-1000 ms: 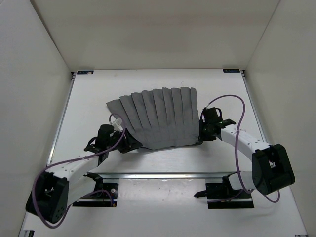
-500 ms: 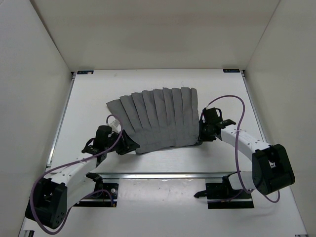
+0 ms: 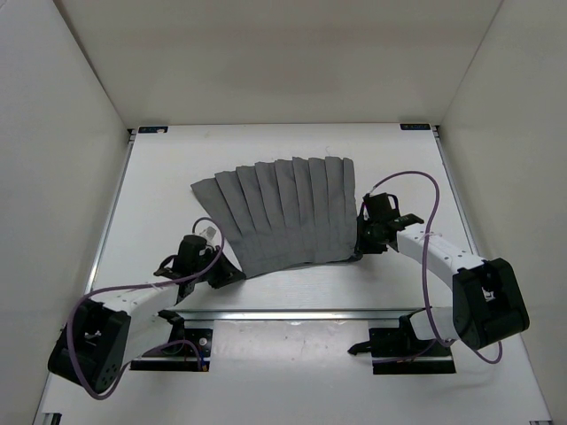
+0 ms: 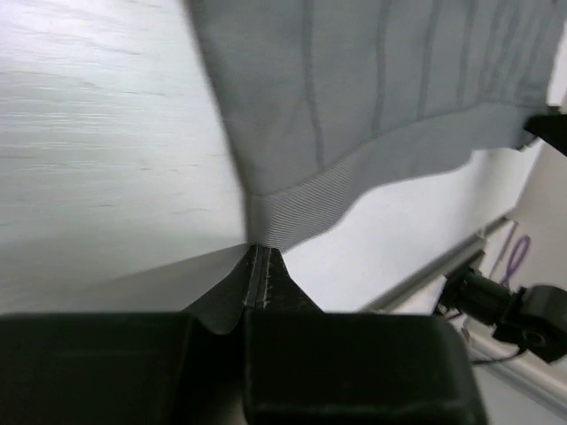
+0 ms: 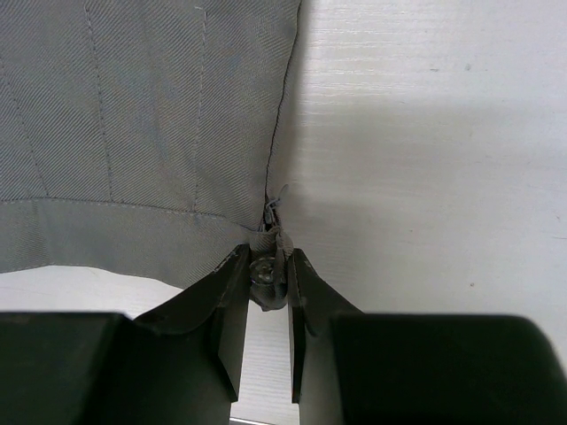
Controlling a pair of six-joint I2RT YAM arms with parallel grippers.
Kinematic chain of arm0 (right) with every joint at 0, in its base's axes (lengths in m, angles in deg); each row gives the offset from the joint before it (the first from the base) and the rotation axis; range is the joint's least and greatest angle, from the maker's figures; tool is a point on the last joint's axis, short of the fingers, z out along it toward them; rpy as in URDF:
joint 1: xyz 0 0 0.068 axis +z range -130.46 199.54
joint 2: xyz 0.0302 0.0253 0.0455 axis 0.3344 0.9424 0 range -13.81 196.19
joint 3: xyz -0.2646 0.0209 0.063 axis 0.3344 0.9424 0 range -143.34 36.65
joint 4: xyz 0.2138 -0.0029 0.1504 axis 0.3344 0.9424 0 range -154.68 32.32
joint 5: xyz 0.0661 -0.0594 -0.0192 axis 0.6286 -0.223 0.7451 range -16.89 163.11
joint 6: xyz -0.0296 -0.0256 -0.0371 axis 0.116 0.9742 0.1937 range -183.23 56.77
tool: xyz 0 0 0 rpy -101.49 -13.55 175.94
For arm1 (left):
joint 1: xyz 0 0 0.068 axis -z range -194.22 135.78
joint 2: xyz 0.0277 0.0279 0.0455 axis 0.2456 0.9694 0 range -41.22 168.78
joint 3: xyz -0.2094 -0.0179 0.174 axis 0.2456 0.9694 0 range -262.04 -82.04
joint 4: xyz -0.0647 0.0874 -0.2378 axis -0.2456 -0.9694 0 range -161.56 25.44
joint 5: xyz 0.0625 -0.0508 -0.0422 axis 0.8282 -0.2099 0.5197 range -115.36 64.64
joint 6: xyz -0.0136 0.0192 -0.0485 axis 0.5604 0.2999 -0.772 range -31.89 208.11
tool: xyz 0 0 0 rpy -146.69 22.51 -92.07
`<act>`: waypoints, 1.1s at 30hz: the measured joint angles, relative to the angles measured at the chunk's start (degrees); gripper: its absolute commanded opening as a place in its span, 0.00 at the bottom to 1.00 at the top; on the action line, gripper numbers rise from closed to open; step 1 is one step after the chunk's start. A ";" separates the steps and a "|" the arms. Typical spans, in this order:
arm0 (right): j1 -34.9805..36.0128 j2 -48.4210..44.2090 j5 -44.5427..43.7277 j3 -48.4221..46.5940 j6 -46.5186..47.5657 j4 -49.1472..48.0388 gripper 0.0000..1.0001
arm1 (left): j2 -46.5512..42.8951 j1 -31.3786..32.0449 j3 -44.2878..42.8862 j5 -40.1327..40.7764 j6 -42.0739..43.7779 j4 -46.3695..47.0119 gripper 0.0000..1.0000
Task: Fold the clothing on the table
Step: Flatten the skirt out
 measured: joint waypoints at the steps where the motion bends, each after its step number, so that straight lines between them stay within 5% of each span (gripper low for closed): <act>1: -0.04 0.00 0.13 0.00 0.02 -0.02 0.00 | 0.52 0.02 0.48 0.83 0.00 0.59 0.00; 9: -0.28 0.13 1.51 -1.07 1.36 0.50 0.00 | 4.09 0.26 1.03 2.75 -0.42 6.82 0.00; 14: 1.01 3.54 3.02 -11.06 4.74 1.97 0.00 | 6.19 0.63 1.01 2.89 -0.70 10.03 0.00; 23: 12.63 12.76 10.75 -32.39 12.31 -0.87 0.00 | 6.82 0.66 0.92 2.86 -0.66 10.86 0.00; 29: 24.37 21.55 15.21 -36.13 12.96 -2.43 0.01 | 6.64 0.57 0.92 3.06 -0.63 10.80 0.00; 33: 25.11 23.45 17.05 -34.42 12.37 -3.06 0.00 | 6.32 0.44 0.92 3.08 -0.48 10.40 0.07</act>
